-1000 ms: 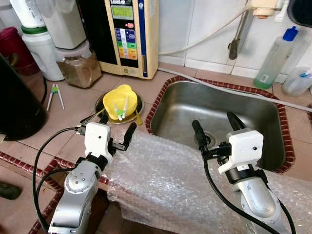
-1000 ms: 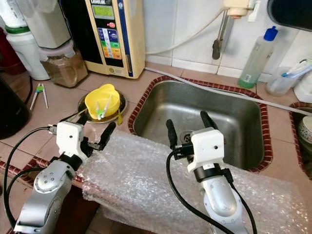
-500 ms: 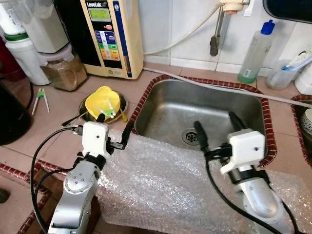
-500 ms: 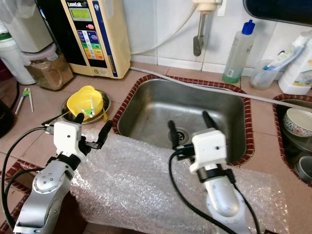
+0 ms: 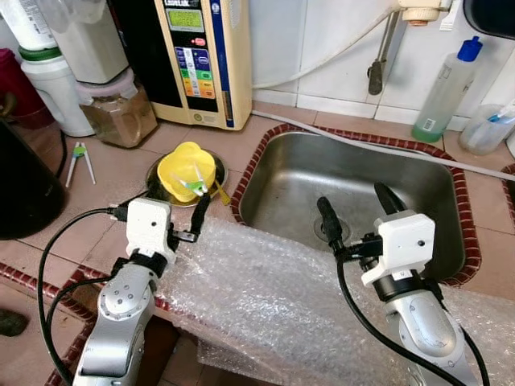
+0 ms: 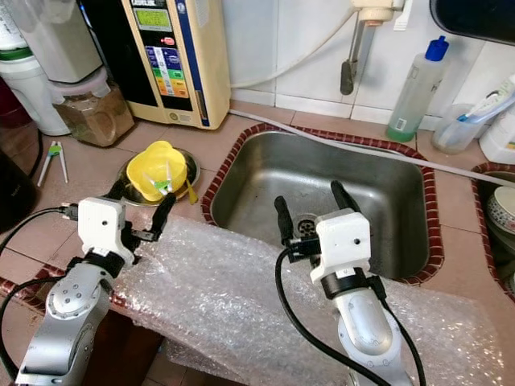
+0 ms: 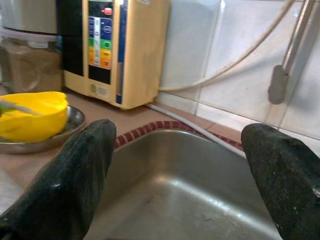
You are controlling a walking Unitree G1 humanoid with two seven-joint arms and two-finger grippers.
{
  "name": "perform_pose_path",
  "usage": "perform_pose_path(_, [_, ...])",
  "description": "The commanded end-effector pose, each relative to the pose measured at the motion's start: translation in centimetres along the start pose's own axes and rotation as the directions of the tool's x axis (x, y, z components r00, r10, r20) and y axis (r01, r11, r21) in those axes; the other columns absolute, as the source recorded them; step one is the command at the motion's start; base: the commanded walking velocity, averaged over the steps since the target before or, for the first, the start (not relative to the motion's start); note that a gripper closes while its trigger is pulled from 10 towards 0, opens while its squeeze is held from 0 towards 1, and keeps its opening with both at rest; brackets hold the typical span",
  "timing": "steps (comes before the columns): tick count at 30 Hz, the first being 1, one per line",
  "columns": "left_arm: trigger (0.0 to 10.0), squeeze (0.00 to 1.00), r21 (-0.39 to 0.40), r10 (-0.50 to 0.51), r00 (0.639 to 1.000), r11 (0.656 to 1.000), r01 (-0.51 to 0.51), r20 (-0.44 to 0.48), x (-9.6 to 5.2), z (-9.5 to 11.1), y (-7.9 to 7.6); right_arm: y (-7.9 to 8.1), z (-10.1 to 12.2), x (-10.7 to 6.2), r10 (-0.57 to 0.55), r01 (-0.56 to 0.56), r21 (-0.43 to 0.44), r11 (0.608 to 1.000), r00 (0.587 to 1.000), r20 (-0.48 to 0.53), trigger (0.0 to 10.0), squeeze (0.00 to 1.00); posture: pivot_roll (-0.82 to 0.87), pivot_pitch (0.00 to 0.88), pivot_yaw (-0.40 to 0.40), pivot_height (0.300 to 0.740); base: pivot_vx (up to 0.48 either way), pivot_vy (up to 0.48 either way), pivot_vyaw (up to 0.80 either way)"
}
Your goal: Kitchen organization
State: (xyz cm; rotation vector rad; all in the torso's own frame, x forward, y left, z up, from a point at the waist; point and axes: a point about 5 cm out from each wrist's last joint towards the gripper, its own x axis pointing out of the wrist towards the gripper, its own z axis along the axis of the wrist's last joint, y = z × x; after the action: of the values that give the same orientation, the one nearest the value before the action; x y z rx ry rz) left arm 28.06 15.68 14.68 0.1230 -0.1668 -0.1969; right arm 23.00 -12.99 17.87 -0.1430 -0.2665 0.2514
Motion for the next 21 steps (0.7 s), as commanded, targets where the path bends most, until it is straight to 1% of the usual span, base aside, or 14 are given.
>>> perform_pose_path(1, [10.0, 0.00, 0.003, -0.022, 1.000, 1.000, 0.022, 0.020, 0.3, 0.3, -0.2, 0.3, 0.2, 0.1, 0.026, -0.026, 0.017, 1.000, 1.000, 0.005, 10.0, 0.00, -0.04, 0.093, 0.038, 0.740, 0.000, 0.000, 0.00])
perform_pose_path(2, [10.0, 0.00, -0.006, -0.061, 0.998, 0.998, 0.061, 0.026, 1.0, 0.3, -0.7, 0.4, 0.3, 0.2, 0.038, -0.038, 0.023, 0.999, 0.999, 0.007, 10.0, 0.00, -0.04, 0.092, 0.037, 0.740, 0.000, 0.000, 0.00])
perform_pose_path(4, [10.0, 0.00, -0.001, -0.110, 0.994, 0.994, 0.110, 0.027, 1.6, 0.3, -1.4, 0.5, 0.4, 0.2, 0.049, -0.049, 0.023, 0.999, 0.999, 0.007, 10.0, 0.00, -0.05, 0.091, 0.036, 0.740, 0.000, 0.000, 0.00])
perform_pose_path(7, [10.0, 0.00, -0.009, -0.124, 0.992, 0.992, 0.125, 0.015, 1.7, 0.1, -1.6, 0.5, 0.4, 0.2, 0.052, -0.052, 0.020, 0.998, 0.999, 0.006, 10.0, 0.00, -0.06, 0.089, 0.037, 0.740, 0.000, 0.000, 0.00])
perform_pose_path(9, [10.0, 0.00, -0.007, -0.171, 0.985, 0.985, 0.170, -0.036, 2.0, -0.9, -2.2, 0.3, 0.4, 0.0, 0.050, -0.050, 0.012, 0.999, 0.999, 0.001, 10.0, 0.00, -0.06, 0.086, 0.041, 0.740, 0.000, 0.000, 0.00])
perform_pose_path(11, [10.0, 0.00, -0.007, -0.175, 0.984, 0.985, 0.175, -0.042, 2.0, -1.0, -2.3, 0.3, 0.4, 0.0, 0.048, -0.048, 0.011, 0.999, 0.999, 0.000, 10.0, 0.00, -0.06, 0.086, 0.041, 0.740, 0.000, 0.000, 0.00])
perform_pose_path(12, [7.6, 0.00, 0.000, -0.187, 0.980, 0.982, 0.188, -0.059, 2.1, -1.3, -2.4, 0.3, 0.3, 0.0, 0.047, -0.047, 0.010, 0.999, 0.999, -0.001, 10.0, 0.00, -0.07, 0.084, 0.042, 0.740, 0.000, 0.000, 0.00])
perform_pose_path(13, [4.0, 0.00, -0.001, -0.195, 0.978, 0.981, 0.195, -0.071, 2.1, -1.6, -2.5, 0.3, 0.3, -0.1, 0.045, -0.045, 0.009, 0.999, 0.999, -0.003, 10.0, 0.00, -0.07, 0.081, 0.043, 0.740, 0.000, 0.000, 0.00])
perform_pose_path(14, [3.0, 0.00, -0.003, -0.202, 0.976, 0.979, 0.202, -0.083, 2.2, -1.9, -2.5, 0.2, 0.3, -0.1, 0.044, -0.044, 0.008, 0.999, 0.999, -0.005, 10.0, 0.00, -0.07, 0.081, 0.043, 0.740, 0.000, 0.000, 0.00])
perform_pose_path(15, [0.0, 0.00, 0.001, -0.204, 0.974, 0.979, 0.205, -0.093, 2.2, -2.1, -2.5, 0.2, 0.3, -0.2, 0.044, -0.044, 0.007, 0.999, 0.999, -0.005, 10.0, 0.00, -0.08, 0.076, 0.045, 0.740, 0.000, 0.000, 0.00])
perform_pose_path(17, [0.0, 0.00, -0.002, -0.206, 0.973, 0.978, 0.207, -0.106, 2.4, -2.6, -2.4, 0.2, 0.3, -0.2, 0.043, -0.043, 0.004, 0.999, 0.999, -0.006, 10.0, 0.00, -0.08, 0.070, 0.046, 0.740, 0.000, 0.000, 0.00])
perform_pose_path(21, [0.0, 0.00, 0.003, -0.196, 0.976, 0.980, 0.197, -0.095, 2.7, -2.5, -2.2, 0.2, 0.3, -0.1, 0.044, -0.044, 0.004, 0.999, 0.999, -0.002, 10.0, 0.00, -0.08, 0.062, 0.047, 0.740, 0.000, 0.000, 0.00])
